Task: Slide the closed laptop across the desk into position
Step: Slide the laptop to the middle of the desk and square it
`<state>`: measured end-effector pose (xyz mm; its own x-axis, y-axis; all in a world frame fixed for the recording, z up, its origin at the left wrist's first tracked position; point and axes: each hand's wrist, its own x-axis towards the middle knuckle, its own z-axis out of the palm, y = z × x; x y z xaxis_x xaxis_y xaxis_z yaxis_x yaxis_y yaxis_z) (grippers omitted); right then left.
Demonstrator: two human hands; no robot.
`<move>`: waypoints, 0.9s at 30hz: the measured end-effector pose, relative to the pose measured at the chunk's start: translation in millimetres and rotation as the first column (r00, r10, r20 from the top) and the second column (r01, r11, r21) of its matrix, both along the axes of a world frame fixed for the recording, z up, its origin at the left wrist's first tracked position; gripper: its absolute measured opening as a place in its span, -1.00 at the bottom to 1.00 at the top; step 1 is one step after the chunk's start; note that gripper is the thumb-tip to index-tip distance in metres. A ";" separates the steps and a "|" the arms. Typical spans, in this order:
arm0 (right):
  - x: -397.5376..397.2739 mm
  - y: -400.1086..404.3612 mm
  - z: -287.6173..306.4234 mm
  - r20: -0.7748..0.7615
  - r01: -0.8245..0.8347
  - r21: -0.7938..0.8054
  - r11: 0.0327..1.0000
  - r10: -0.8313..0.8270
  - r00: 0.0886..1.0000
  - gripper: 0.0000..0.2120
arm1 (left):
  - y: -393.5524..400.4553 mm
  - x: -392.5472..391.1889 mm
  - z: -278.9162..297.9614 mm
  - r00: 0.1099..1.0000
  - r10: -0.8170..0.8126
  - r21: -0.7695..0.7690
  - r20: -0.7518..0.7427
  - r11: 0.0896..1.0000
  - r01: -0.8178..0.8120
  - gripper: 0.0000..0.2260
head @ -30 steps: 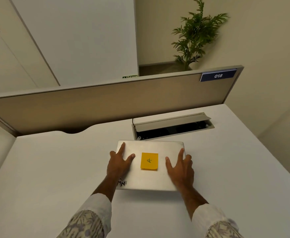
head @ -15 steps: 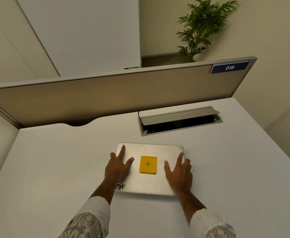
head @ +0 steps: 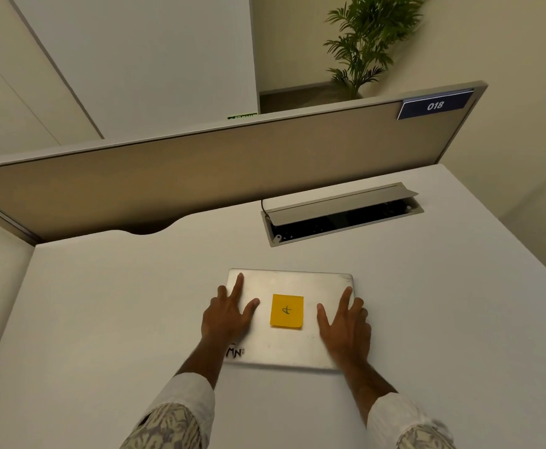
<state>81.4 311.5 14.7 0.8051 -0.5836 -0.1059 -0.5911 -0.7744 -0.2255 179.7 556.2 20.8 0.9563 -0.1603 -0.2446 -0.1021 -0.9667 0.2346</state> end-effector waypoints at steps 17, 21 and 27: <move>-3.2 7.0 -1.0 -0.023 -0.015 -0.036 0.999 0.014 1.000 -0.21 | 4.1 -7.0 2.1 1.000 -0.009 0.034 0.014 0.999 0.008 -0.27; -7.5 -0.5 -3.8 0.001 -0.019 -0.050 0.999 0.019 1.000 -0.18 | 8.0 -18.7 -0.5 0.958 -0.156 0.182 0.240 0.977 0.114 -0.20; -21.4 -14.6 0.7 0.024 -0.147 -0.103 0.984 0.151 0.988 -0.14 | 14.3 -21.7 -1.7 0.931 -0.241 0.217 0.274 0.959 0.184 -0.15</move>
<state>60.0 296.9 15.3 0.8858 -0.4633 -0.0263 -0.4613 -0.8729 -0.1587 158.0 570.5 19.1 0.9378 -0.3472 -0.0015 -0.3471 -0.9376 -0.0177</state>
